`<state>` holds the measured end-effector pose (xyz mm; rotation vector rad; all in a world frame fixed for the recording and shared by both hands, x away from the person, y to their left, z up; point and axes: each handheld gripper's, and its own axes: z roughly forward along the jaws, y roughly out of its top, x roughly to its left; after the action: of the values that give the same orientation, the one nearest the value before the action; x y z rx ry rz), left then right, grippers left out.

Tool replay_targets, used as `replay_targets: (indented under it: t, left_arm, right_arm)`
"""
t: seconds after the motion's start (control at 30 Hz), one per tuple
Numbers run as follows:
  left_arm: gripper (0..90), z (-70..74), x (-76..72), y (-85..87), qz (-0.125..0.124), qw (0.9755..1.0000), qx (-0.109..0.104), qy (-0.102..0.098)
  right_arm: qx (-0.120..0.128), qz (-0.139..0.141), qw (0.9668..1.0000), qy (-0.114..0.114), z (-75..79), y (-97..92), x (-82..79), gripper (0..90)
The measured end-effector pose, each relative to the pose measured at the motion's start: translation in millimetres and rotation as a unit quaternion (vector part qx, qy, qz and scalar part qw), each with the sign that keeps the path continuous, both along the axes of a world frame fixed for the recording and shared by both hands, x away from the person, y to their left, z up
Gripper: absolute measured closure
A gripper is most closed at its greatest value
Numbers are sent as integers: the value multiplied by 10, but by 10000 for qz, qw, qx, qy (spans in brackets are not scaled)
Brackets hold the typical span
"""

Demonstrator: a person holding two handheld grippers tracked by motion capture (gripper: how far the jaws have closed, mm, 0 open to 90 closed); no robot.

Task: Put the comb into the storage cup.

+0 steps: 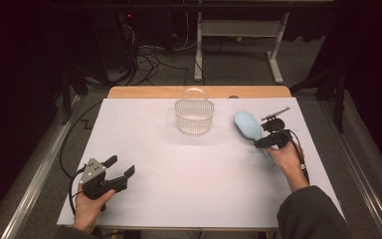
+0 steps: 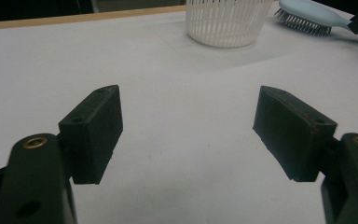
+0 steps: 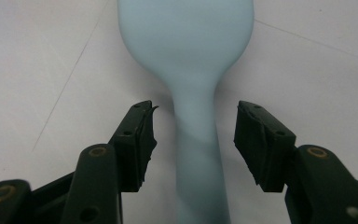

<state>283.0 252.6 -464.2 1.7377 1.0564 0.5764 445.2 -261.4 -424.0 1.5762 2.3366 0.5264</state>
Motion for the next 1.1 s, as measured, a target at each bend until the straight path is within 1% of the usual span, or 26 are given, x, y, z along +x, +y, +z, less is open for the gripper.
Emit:
replay_targets:
  t: [0.1, 0.13, 0.27, 0.37, 0.5, 0.57, 0.63, 0.7, 0.83, 0.87, 0.9, 0.97, 1.0, 1.1]
  left_arm:
    - [248, 0, 2, 1, 1, 10000, 5, 8]
    - [249, -1, 3, -1, 4, 10000, 6, 8]
    - [249, -1, 3, -2, 4, 10000, 9, 10]
    - [249, -1, 1, 0, 13, 10000, 18, 9]
    - [248, -1, 2, 1, 8, 10000, 12, 10]
    - [248, -2, 2, 0, 4, 10000, 12, 9]
    - [248, -1, 2, 0, 5, 10000, 11, 9]
    - [249, -1, 2, 1, 5, 10000, 13, 11]
    - [248, -2, 3, -2, -1, 10000, 20, 13]
    - [249, -2, 3, -1, -1, 10000, 16, 12]
    - [249, -2, 2, -1, 1, 10000, 14, 11]
    - [249, -2, 2, -2, 5, 10000, 12, 10]
    - [249, -1, -1, -2, 7, 10000, 14, 7]
    - [249, -1, -8, 4, 23, 10000, 32, 6]
  right_arm:
    - [12, -23, 10000, 4, -11, -9, 15, 479]
    - [-25, -40, 10000, 57, -29, -14, 29, 478]
    - [-32, -22, 10000, 60, -37, -14, 43, 480]
    - [-72, 20, 9999, 85, -72, 14, 65, 488]
    - [-142, 18, 9998, 128, -101, 41, 84, 498]
    - [-132, -11, 9998, 127, -114, 53, 96, 507]
    - [-159, 4, 9997, 177, -137, 68, 119, 540]
    - [-150, 22, 9997, 170, -152, 76, 125, 548]
    - [-184, 51, 9997, 155, -148, 104, 132, 615]
    - [-182, 50, 9997, 177, -146, 110, 139, 666]
    - [-208, 62, 9995, 214, -139, 116, 144, 689]
    - [-246, 101, 9993, 249, -134, 122, 149, 698]
    - [-307, 130, 9990, 284, -130, 137, 154, 702]
    - [-306, 156, 9989, 311, -128, 143, 157, 706]
